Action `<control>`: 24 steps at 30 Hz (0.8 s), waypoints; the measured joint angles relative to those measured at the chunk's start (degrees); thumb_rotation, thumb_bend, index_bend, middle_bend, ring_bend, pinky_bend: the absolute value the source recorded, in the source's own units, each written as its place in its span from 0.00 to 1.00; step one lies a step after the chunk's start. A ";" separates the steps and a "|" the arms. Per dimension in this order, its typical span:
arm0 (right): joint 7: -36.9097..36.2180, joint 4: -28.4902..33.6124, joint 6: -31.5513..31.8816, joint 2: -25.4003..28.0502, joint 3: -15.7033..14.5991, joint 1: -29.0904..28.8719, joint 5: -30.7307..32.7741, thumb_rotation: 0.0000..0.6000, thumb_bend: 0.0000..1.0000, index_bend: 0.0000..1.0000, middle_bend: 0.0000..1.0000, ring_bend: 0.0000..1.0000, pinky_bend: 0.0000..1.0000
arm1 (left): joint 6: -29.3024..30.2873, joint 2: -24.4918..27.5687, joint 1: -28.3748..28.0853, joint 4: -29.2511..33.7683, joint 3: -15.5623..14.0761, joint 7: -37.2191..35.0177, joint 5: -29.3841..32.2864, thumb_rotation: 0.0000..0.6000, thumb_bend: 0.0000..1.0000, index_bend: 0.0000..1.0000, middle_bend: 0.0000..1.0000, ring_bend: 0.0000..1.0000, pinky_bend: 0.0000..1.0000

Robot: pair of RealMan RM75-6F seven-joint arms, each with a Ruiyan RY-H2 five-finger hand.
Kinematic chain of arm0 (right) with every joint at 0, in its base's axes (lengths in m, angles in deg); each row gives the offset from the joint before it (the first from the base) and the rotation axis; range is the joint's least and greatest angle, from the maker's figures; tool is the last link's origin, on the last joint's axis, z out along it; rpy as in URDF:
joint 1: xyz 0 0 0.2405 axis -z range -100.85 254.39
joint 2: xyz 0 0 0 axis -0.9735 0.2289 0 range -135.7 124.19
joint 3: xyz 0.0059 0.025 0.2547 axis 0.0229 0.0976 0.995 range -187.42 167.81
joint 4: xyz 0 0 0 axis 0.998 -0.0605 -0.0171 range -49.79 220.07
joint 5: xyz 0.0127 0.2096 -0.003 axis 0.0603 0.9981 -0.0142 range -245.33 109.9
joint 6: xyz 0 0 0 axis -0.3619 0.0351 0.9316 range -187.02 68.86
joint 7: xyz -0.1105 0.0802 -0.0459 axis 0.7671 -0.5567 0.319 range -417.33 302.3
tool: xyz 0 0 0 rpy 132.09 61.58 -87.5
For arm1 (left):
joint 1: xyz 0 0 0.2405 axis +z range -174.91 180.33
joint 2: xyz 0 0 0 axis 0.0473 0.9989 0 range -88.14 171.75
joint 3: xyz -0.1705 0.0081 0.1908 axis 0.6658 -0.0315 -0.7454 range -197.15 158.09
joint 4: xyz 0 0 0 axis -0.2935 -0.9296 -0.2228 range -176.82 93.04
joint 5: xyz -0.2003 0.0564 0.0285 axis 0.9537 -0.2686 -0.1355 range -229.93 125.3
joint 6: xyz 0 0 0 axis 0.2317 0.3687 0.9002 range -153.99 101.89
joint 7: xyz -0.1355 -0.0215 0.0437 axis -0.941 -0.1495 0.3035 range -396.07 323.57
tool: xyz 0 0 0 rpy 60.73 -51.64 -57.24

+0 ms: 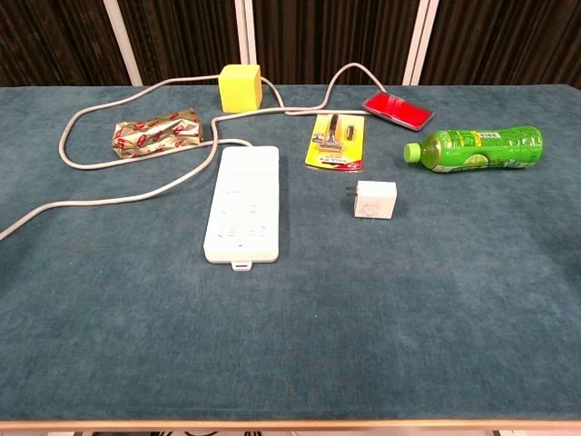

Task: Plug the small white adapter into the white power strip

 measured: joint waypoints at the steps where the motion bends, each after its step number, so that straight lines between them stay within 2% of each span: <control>1: -0.02 0.00 -0.02 0.01 -0.05 -0.01 -0.07 1.00 0.42 0.08 0.10 0.16 0.07 | -0.01 0.03 0.01 0.01 0.02 -0.03 0.05 1.00 0.08 0.15 0.00 0.00 0.00; 24: 0.08 0.37 -1.47 0.07 -0.20 -0.28 0.97 1.00 0.42 0.08 0.10 0.16 0.08 | 1.05 0.39 0.59 0.06 -0.05 -1.08 -0.52 1.00 0.08 0.15 0.00 0.00 0.00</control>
